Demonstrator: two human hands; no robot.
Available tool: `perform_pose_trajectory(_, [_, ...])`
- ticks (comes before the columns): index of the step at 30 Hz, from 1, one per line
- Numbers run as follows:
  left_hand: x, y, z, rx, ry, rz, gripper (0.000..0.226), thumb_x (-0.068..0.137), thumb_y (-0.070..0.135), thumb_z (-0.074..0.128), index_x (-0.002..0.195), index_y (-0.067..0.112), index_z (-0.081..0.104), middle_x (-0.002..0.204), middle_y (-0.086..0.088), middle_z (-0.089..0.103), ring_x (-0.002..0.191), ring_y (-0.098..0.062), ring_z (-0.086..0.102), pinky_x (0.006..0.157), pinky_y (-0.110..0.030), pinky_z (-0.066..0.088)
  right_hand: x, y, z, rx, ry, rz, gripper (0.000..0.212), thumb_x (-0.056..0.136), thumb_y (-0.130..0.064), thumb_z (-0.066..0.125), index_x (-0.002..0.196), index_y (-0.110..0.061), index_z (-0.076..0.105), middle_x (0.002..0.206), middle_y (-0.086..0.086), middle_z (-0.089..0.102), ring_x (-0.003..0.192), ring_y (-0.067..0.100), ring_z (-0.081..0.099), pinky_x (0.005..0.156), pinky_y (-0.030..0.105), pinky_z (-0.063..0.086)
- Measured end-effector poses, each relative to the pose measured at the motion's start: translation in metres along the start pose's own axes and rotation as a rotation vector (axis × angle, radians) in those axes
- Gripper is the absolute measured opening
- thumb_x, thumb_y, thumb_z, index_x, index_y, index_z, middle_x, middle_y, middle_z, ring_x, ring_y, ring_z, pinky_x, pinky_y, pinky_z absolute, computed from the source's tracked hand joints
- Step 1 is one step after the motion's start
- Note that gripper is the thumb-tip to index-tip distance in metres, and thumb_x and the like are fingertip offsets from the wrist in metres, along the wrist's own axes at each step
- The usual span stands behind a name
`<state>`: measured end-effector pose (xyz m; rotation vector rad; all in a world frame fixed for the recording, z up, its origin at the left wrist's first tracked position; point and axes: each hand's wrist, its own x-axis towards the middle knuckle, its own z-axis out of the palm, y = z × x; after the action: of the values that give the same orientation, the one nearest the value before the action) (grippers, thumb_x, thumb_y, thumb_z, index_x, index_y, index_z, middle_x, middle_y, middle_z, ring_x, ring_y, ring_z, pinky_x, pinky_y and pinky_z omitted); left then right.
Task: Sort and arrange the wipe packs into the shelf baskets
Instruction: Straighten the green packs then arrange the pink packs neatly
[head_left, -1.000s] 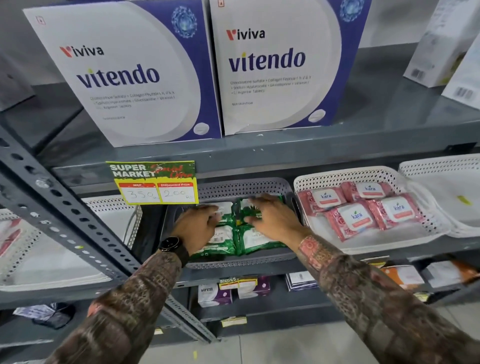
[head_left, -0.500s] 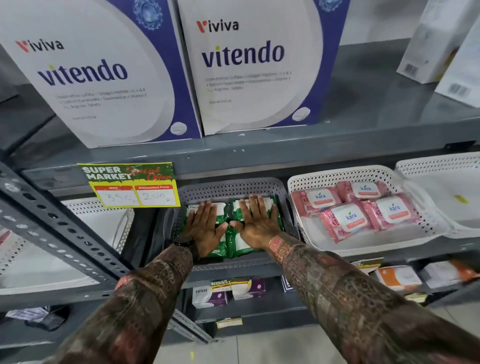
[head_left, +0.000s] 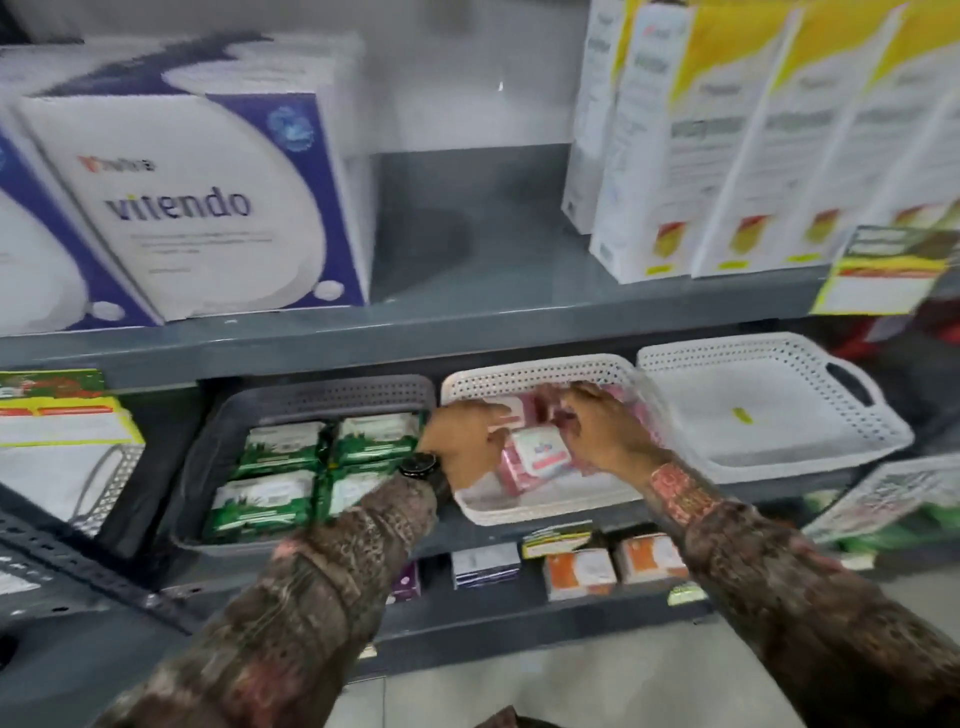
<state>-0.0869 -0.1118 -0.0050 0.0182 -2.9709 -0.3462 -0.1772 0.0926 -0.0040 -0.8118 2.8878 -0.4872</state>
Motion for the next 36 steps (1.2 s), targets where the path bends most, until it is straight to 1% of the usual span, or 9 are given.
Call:
perform_pose_trajectory(5, [0.025, 0.059, 0.043, 0.061, -0.286, -0.052, 0.079, 0.086, 0.050, 0.072, 0.154, 0.025, 0.042, 0.157, -0.011, 0.049, 0.142, -0.037, 0.047, 0.117, -0.048, 0.043, -0.023, 0.079, -0.017, -0.168, -0.181, -0.069, 0.092, 0.080, -0.012, 0.083, 0.158, -0.033, 0.039, 0.166, 0.000, 0.039, 0.151, 0.028, 0.040, 0.114, 0.047, 0.048])
perform_pose_trajectory(8, [0.028, 0.073, 0.059, 0.154, -0.276, -0.076, 0.092, 0.081, 0.047, 0.081, 0.156, 0.017, 0.037, 0.154, -0.010, 0.046, 0.138, -0.035, 0.046, 0.111, -0.050, 0.048, -0.020, 0.095, -0.010, -0.247, -0.133, -0.110, 0.088, 0.084, -0.014, 0.078, 0.160, -0.030, 0.037, 0.166, 0.001, 0.040, 0.148, 0.029, 0.043, 0.105, 0.047, 0.055])
perform_pose_trajectory(17, [0.028, 0.059, 0.045, 0.039, -0.302, -0.148, 0.075, 0.083, 0.028, 0.077, 0.152, 0.021, 0.047, 0.149, -0.005, 0.055, 0.131, -0.027, 0.054, 0.113, -0.042, 0.048, -0.012, 0.100, -0.001, -0.206, -0.133, -0.157, 0.073, 0.080, -0.022, 0.085, 0.146, -0.021, 0.054, 0.141, 0.003, 0.062, 0.122, 0.027, 0.061, 0.093, 0.044, 0.061])
perform_pose_trajectory(24, [0.012, 0.038, 0.049, -0.005, -0.350, -0.164, 0.076, 0.086, 0.032, 0.080, 0.153, 0.026, 0.046, 0.160, -0.004, 0.048, 0.145, -0.026, 0.047, 0.122, -0.042, 0.034, -0.008, 0.094, 0.009, -0.263, -0.215, -0.184, 0.076, 0.087, -0.013, 0.077, 0.155, -0.029, 0.045, 0.151, 0.004, 0.050, 0.128, 0.028, 0.054, 0.086, 0.045, 0.064])
perform_pose_trajectory(28, [0.023, 0.033, 0.047, -0.061, -0.109, -0.204, 0.055, 0.095, 0.048, 0.064, 0.146, 0.029, 0.056, 0.147, -0.001, 0.063, 0.115, -0.021, 0.069, 0.098, -0.032, 0.052, 0.007, 0.091, 0.004, 0.014, -0.201, -0.175, 0.082, 0.092, -0.038, 0.074, 0.162, -0.025, 0.033, 0.168, 0.003, 0.032, 0.153, 0.030, 0.032, 0.122, 0.050, 0.035])
perform_pose_trajectory(30, [0.035, 0.034, 0.054, -0.005, -0.026, -0.210, 0.046, 0.103, 0.045, 0.049, 0.142, 0.022, 0.061, 0.147, -0.004, 0.063, 0.123, -0.023, 0.066, 0.103, -0.034, 0.051, 0.025, 0.083, 0.008, 0.016, -0.177, -0.178, 0.085, 0.100, -0.054, 0.058, 0.166, -0.023, 0.016, 0.176, 0.005, 0.010, 0.162, 0.033, 0.011, 0.128, 0.050, 0.013])
perform_pose_trajectory(33, [0.045, 0.037, 0.079, 0.088, -0.198, -0.230, 0.067, 0.108, 0.049, 0.025, 0.162, 0.010, 0.022, 0.173, -0.008, 0.013, 0.161, -0.030, 0.012, 0.132, -0.052, 0.008, 0.048, 0.078, 0.025, -0.047, -0.251, -0.118, 0.091, 0.101, -0.070, 0.038, 0.167, -0.024, -0.005, 0.175, 0.007, -0.018, 0.161, 0.034, -0.016, 0.127, 0.057, -0.007])
perform_pose_trajectory(35, [0.046, 0.035, 0.095, 0.105, -0.231, -0.251, 0.074, 0.108, 0.054, 0.018, 0.165, 0.010, 0.002, 0.174, -0.011, -0.006, 0.162, -0.031, -0.006, 0.127, -0.048, -0.016, 0.054, 0.084, 0.037, -0.077, -0.312, -0.115, 0.090, 0.101, -0.072, 0.031, 0.166, -0.022, -0.006, 0.174, 0.007, -0.021, 0.160, 0.035, -0.018, 0.127, 0.059, -0.009])
perform_pose_trajectory(36, [0.046, 0.033, 0.099, 0.093, -0.223, -0.246, 0.074, 0.108, 0.055, 0.016, 0.165, 0.010, 0.000, 0.174, -0.012, -0.005, 0.162, -0.030, -0.006, 0.125, -0.044, -0.016, 0.054, 0.089, 0.041, -0.083, -0.311, -0.137, 0.087, 0.103, -0.069, 0.030, 0.167, -0.020, -0.001, 0.175, 0.008, -0.017, 0.161, 0.035, -0.014, 0.129, 0.060, -0.006])
